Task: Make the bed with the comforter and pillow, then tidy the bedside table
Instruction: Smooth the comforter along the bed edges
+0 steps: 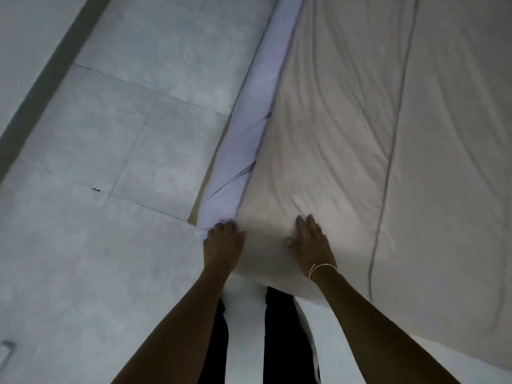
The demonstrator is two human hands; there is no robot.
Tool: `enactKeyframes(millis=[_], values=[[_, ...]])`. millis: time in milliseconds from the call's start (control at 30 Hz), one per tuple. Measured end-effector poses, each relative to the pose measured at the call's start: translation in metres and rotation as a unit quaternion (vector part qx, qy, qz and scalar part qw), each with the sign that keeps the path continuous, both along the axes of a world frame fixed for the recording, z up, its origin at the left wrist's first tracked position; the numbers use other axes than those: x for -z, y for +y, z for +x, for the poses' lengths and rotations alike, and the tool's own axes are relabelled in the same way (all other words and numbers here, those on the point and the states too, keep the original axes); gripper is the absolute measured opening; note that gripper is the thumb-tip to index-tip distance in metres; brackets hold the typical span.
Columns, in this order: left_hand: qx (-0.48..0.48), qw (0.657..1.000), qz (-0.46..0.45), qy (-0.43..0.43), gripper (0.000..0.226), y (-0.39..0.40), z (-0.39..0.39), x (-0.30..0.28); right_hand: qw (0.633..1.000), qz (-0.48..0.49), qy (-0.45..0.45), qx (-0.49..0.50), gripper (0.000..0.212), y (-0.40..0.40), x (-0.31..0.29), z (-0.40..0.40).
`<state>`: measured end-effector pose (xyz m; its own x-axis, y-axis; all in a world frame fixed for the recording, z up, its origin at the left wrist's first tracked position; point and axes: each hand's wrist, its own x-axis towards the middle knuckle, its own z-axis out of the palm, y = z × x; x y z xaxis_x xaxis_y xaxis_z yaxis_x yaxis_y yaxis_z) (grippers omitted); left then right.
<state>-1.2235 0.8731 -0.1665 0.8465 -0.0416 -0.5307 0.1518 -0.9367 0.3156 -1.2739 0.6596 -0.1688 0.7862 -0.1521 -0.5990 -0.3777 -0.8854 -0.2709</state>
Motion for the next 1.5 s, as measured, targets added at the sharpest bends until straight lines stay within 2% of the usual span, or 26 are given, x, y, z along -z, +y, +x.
enactKeyframes(millis=[100, 233, 333, 400, 467, 533, 600, 700, 800, 933, 1033, 1100, 1133, 1200, 1333, 1433, 1500], values=[[0.000, 0.999, -0.041, -0.007, 0.043, 0.009, -0.002, 0.026, 0.999, -0.046, 0.016, -0.004, 0.074, 0.022, 0.028, -0.016], [0.024, 0.998, -0.055, -0.003, 0.044, 0.023, -0.002, 0.041, 0.995, -0.077, -0.014, 0.063, 0.080, 0.050, 0.044, -0.019], [0.036, 0.997, -0.059, -0.047, 0.044, 0.044, -0.004, 0.044, 0.994, -0.072, -0.035, 0.077, 0.082, 0.068, 0.047, -0.018], [0.034, 0.992, -0.062, -0.109, 0.045, 0.065, -0.007, 0.047, 0.995, -0.061, -0.045, 0.067, 0.084, 0.085, 0.046, -0.020], [0.053, 0.987, -0.055, -0.145, 0.033, 0.085, -0.009, 0.054, 0.995, -0.065, -0.051, 0.059, 0.080, 0.103, 0.049, -0.026], [0.078, 0.987, -0.047, -0.131, 0.020, 0.095, -0.008, 0.062, 0.993, -0.083, -0.058, 0.066, 0.073, 0.116, 0.052, -0.033], [0.087, 0.986, -0.053, -0.135, 0.018, 0.097, -0.005, 0.062, 0.991, -0.099, -0.060, 0.069, 0.072, 0.123, 0.055, -0.040], [0.046, 0.981, -0.055, -0.180, 0.019, 0.088, 0.000, 0.050, 0.994, -0.083, -0.067, 0.030, 0.076, 0.128, 0.057, -0.054], [0.020, 0.972, -0.066, -0.225, 0.030, 0.068, 0.018, 0.039, 0.992, -0.045, -0.119, 0.008, 0.068, 0.118, 0.045, -0.060], [0.164, 0.941, -0.077, -0.286, 0.047, 0.001, 0.059, 0.039, 0.963, -0.089, -0.228, 0.112, 0.061, 0.068, 0.029, -0.028], [0.277, 0.923, -0.062, -0.260, 0.057, -0.043, 0.079, 0.052, 0.946, -0.142, -0.219, 0.191, 0.063, 0.014, 0.048, 0.002], [0.312, 0.917, -0.024, -0.247, 0.058, -0.043, 0.083, 0.071, 0.942, -0.167, -0.200, 0.210, 0.061, -0.003, 0.065, 0.008], [0.310, 0.917, -0.010, -0.251, 0.058, -0.038, 0.082, 0.081, 0.944, -0.180, -0.194, 0.195, 0.061, -0.001, 0.074, 0.007], [0.276, 0.925, 0.002, -0.263, 0.056, -0.026, 0.077, 0.092, 0.957, -0.188, -0.195, 0.104, 0.061, 0.018, 0.087, -0.007], [0.129, 0.965, 0.019, -0.227, 0.059, 0.003, 0.049, 0.092, 0.955, -0.136, -0.245, -0.095, 0.061, 0.078, 0.098, -0.065], [0.000, 0.980, 0.039, -0.194, 0.066, 0.033, 0.026, 0.089, 0.944, -0.095, -0.255, -0.187, 0.059, 0.099, 0.090, -0.097], [-0.017, 0.977, 0.027, -0.212, 0.067, 0.033, 0.028, 0.079, 0.938, -0.061, -0.285, -0.188, 0.057, 0.087, 0.076, -0.094]])
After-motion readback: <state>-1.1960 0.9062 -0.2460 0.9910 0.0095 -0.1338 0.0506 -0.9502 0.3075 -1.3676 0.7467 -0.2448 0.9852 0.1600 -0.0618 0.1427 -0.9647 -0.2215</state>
